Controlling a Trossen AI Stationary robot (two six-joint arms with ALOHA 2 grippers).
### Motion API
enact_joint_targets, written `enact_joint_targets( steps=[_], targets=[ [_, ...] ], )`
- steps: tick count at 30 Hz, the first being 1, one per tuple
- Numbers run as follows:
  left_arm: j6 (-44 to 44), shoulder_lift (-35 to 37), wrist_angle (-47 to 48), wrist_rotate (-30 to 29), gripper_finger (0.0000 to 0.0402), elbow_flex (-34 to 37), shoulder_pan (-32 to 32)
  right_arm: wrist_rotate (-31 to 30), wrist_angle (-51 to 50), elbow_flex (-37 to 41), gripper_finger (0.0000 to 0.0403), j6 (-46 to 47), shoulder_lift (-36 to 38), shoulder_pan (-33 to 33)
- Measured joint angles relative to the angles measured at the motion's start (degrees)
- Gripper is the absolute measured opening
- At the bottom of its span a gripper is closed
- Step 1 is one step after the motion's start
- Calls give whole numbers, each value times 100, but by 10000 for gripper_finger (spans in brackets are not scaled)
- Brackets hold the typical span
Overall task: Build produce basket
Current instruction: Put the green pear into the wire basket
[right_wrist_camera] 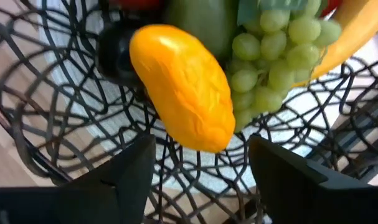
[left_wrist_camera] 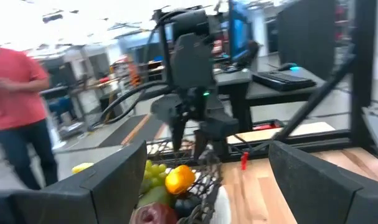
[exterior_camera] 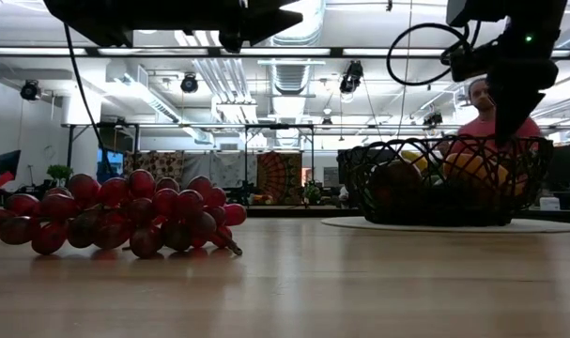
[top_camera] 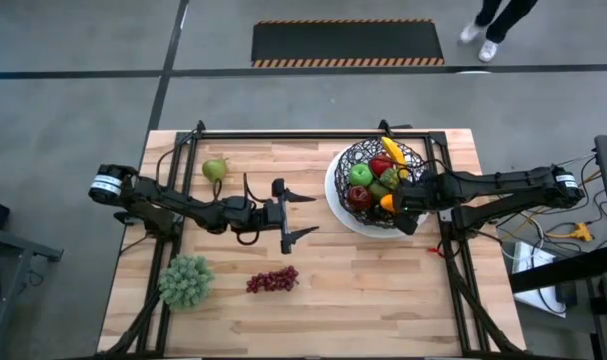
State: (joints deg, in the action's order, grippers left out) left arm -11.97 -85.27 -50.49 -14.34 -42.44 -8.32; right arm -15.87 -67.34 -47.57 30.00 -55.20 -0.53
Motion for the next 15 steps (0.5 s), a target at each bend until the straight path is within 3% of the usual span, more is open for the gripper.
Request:
enact_joint_targets(
  steps=[4, 8, 11, 13, 15],
  targets=[
    [333, 0, 38, -835, 319, 34, 3, -271, 143, -171, 216, -109, 2, 2],
    [760, -2, 349, -2609, 317, 30, 13, -636, 217, -397, 197, -255, 13, 15],
    [1376, 87, 1395, -3946, 317, -65, 92, -676, 259, -533, 187, -325, 45, 25],
    [2114, 249, 2461, -4127, 317, -216, 244, -682, 388, -562, 182, -378, 98, 73],
    [2948, 414, 3785, -3750, 317, -454, 469, -681, 533, -562, 178, -434, 146, 137]
  ],
)
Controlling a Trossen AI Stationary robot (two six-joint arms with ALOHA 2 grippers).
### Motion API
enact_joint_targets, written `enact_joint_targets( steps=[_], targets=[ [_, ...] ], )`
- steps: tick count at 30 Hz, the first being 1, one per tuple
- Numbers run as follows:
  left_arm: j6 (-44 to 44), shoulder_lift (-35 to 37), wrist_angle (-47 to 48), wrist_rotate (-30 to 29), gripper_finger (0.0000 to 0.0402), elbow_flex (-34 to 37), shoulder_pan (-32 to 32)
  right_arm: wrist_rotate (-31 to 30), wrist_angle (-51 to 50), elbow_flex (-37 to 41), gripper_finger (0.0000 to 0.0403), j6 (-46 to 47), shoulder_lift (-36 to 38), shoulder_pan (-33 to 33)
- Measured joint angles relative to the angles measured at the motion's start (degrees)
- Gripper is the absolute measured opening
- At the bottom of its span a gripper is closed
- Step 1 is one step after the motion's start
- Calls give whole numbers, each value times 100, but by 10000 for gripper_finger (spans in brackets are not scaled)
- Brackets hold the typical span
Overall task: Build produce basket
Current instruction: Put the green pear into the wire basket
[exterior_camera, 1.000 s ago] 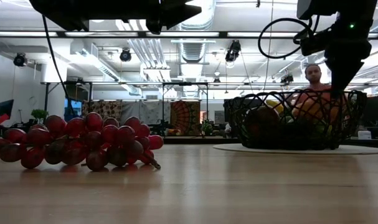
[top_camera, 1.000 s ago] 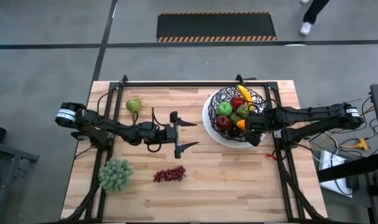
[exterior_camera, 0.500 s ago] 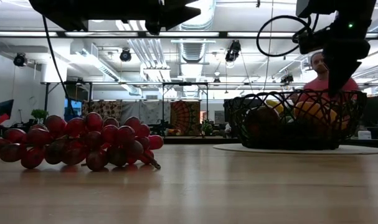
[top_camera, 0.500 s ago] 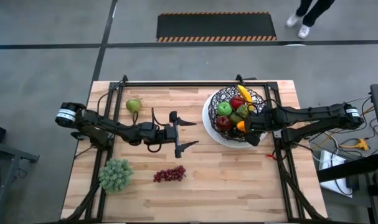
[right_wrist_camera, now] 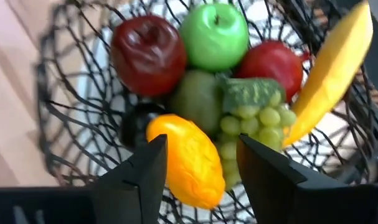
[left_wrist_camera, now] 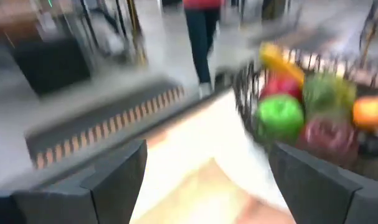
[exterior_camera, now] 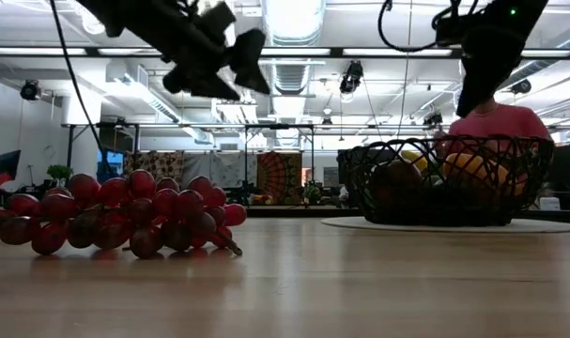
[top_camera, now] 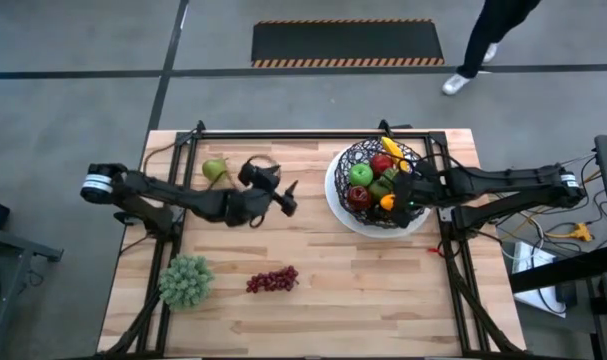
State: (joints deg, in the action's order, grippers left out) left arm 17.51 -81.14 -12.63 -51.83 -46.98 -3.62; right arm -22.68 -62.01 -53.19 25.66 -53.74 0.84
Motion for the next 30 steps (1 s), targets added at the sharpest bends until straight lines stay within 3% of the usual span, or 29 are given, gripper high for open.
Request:
enact_joint_targets(
  steps=[5, 11, 16, 21, 30],
  targets=[
    [1130, 117, 3268, 1217, 317, -803, 761, -3, 355, 0, 176, -87, 116, 221],
    [1135, 53, 6109, 2085, 317, -1422, 2201, -183, 996, 2, 178, -420, 156, 518],
    [328, -80, 6536, 3018, 317, -1374, 3343, -190, 1486, 2, 178, -688, 151, 689],
    [30, -227, 6944, 3059, 317, -1375, 3808, -189, 1527, 2, 178, -723, 151, 780],
    [-186, -483, 7121, 3054, 317, -1338, 4078, -190, 1564, 7, 178, -724, 149, 780]
  ],
)
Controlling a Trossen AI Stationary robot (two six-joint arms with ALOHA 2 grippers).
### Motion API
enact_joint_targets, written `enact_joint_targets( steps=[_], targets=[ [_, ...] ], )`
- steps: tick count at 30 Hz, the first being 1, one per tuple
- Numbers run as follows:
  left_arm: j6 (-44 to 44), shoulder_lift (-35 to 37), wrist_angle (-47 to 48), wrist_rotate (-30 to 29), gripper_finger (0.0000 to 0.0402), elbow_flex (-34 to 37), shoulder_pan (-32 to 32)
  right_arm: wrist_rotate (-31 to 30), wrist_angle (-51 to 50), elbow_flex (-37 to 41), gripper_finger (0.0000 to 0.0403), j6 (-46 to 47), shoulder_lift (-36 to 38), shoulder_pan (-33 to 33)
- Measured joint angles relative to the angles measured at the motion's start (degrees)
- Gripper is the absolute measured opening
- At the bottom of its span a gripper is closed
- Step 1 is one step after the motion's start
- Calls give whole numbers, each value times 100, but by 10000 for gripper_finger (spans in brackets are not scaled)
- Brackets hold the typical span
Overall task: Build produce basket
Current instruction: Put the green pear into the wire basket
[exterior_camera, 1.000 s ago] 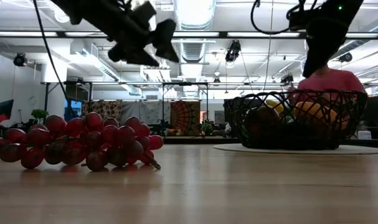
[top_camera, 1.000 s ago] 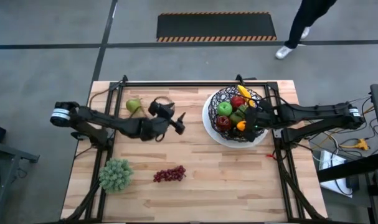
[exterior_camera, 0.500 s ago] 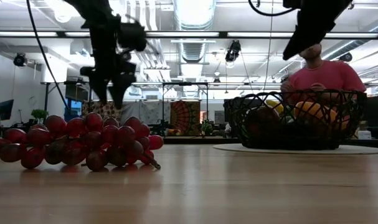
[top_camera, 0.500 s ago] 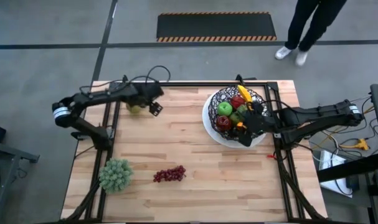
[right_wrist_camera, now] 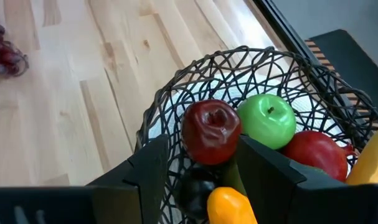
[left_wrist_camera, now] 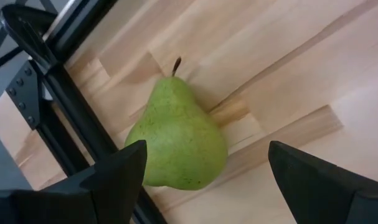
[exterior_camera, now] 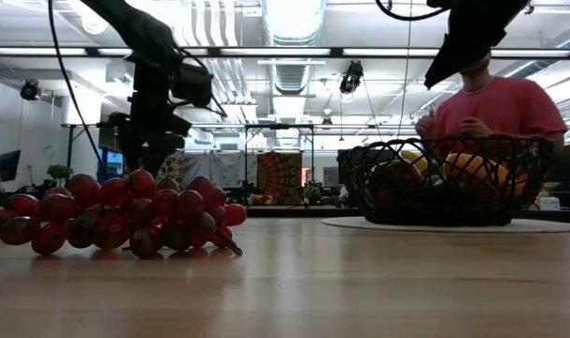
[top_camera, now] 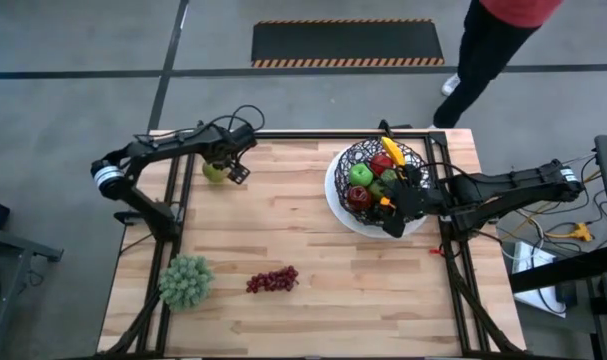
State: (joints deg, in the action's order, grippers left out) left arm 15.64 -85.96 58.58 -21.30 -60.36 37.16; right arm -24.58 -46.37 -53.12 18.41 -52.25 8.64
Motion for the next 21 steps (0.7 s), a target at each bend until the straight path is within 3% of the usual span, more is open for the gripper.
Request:
enact_joint_targets(
  steps=[11, 21],
  targets=[
    [-109, -557, 96, -194, 317, 28, 91, 2, 4, 38, 178, 0, -4, 0],
    [-162, -672, 90, -716, 317, 37, 152, 5, 48, 185, 178, 0, -4, 0]
  ],
)
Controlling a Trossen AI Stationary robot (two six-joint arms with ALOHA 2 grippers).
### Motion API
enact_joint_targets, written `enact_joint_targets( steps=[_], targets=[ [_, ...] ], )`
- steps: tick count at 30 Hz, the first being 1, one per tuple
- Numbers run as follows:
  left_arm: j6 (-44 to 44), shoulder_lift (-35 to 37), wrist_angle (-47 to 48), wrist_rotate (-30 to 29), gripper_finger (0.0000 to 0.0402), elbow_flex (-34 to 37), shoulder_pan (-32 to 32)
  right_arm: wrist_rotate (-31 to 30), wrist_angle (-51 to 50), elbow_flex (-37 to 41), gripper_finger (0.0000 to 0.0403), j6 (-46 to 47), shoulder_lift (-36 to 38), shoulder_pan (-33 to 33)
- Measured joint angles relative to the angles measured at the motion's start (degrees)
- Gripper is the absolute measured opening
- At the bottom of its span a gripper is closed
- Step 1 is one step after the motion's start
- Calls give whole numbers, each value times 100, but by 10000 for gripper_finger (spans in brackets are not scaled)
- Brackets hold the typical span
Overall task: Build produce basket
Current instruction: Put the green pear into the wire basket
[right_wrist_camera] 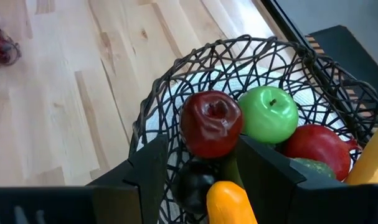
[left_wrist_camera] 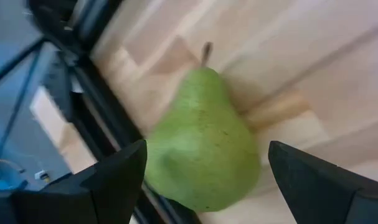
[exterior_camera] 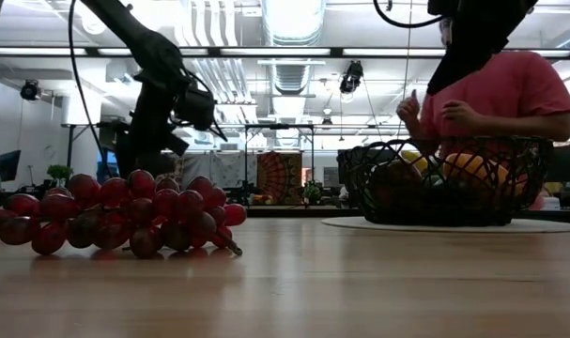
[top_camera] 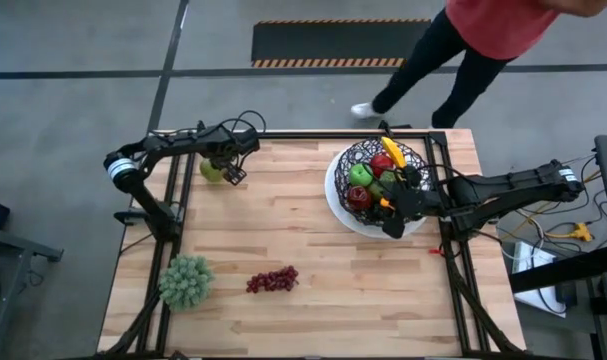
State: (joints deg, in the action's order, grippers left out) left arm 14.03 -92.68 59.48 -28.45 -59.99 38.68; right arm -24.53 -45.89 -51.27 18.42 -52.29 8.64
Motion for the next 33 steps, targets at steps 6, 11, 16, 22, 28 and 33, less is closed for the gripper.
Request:
enact_joint_targets(
  steps=[6, 11, 16, 22, 28, 33],
  targets=[
    [-1, 0, -30, -364, 317, 90, 77, 2, 46, 107, 178, 6, 0, 0],
    [-112, 0, -108, -360, 317, 170, 144, 6, 129, 180, 178, 11, 0, 0],
    [-116, 0, -208, -356, 317, 229, 218, 44, 148, 193, 178, 18, 0, 0],
    [-136, 0, -289, -356, 317, 234, 235, 48, 149, 193, 178, 24, 0, 0],
    [-90, -7, -349, -290, 317, 236, 273, 48, 164, 193, 178, 50, 0, 13],
    [-93, -7, -389, -266, 317, 273, 333, 51, 164, 197, 178, 62, 0, 73]
  ],
)
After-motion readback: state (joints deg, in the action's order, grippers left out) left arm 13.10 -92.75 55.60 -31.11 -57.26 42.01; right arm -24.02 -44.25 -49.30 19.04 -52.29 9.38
